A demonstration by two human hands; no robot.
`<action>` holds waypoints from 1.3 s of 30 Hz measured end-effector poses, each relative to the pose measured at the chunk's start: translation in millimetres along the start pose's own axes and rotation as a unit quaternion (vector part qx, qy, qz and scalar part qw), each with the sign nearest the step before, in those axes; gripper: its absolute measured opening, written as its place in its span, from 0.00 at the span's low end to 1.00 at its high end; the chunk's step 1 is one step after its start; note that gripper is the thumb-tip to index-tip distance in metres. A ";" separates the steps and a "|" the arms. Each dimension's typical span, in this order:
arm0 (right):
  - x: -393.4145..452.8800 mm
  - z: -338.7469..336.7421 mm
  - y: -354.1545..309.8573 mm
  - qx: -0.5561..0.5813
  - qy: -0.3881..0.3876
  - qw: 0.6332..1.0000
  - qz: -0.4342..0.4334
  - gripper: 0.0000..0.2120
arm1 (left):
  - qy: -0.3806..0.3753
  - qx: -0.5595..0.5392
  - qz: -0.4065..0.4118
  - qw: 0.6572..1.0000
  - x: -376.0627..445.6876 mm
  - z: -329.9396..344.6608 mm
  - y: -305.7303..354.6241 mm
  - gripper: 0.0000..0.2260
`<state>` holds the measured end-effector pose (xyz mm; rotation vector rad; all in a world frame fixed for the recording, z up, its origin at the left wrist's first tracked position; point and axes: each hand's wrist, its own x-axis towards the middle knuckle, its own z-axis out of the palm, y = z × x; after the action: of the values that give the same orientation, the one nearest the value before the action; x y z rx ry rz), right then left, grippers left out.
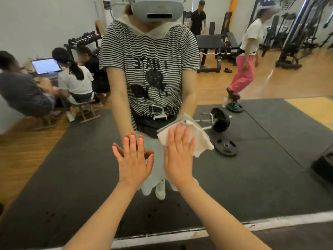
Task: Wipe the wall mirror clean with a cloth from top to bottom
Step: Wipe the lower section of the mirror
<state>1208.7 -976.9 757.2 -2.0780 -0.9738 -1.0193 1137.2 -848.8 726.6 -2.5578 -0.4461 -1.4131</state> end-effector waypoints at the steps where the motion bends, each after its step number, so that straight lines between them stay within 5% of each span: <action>1: -0.1 -5.6 14.4 -0.034 -0.008 0.999 -0.032 0.35 | -0.002 0.001 0.003 1.000 -0.2 0.0 -0.2 0.30; 4: -2.5 -24.0 72.2 -0.120 -0.018 0.991 -0.063 0.25 | -0.001 0.010 0.006 1.000 -1.9 2.7 -1.6 0.30; 8: -3.7 -49.4 126.4 -0.131 0.043 0.982 0.127 0.27 | 0.006 0.008 0.005 1.000 -2.9 5.8 -2.6 0.30; 15: 12.9 -31.4 69.8 -0.028 0.093 0.958 0.272 0.30 | 0.016 0.013 0.009 1.000 -2.5 6.7 -2.2 0.30; 17: 15.0 -23.4 37.5 -0.071 0.070 0.967 0.234 0.33 | 0.013 0.017 0.011 1.000 -1.8 6.6 -1.6 0.30; 21: -10.1 0.0 -4.3 -0.095 -0.016 0.995 0.018 0.38 | 0.001 0.014 0.010 1.000 -1.9 4.4 -1.3 0.28; 28: -2.8 -30.0 70.8 -0.175 -0.036 0.976 -0.128 0.30 | -0.005 0.016 0.004 1.000 -2.6 3.3 -1.5 0.29; 30: 2.3 -39.1 87.9 -0.166 -0.007 0.983 -0.083 0.22 | 0.006 0.009 0.009 1.000 -3.8 5.6 -3.1 0.30; 35: 0.8 -49.6 103.9 -0.109 0.036 0.989 0.094 0.26 | 0.003 0.004 -0.001 1.000 -2.8 4.6 -1.6 0.29; 39: 9.4 -28.1 54.3 -0.040 0.045 0.974 0.219 0.28 | 0.002 0.001 0.004 1.000 -2.8 6.3 -2.1 0.30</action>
<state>1246.6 -1024.5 768.3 -2.1596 -0.4038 -0.9174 1140.1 -845.4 721.0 -2.5513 -0.4362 -1.4145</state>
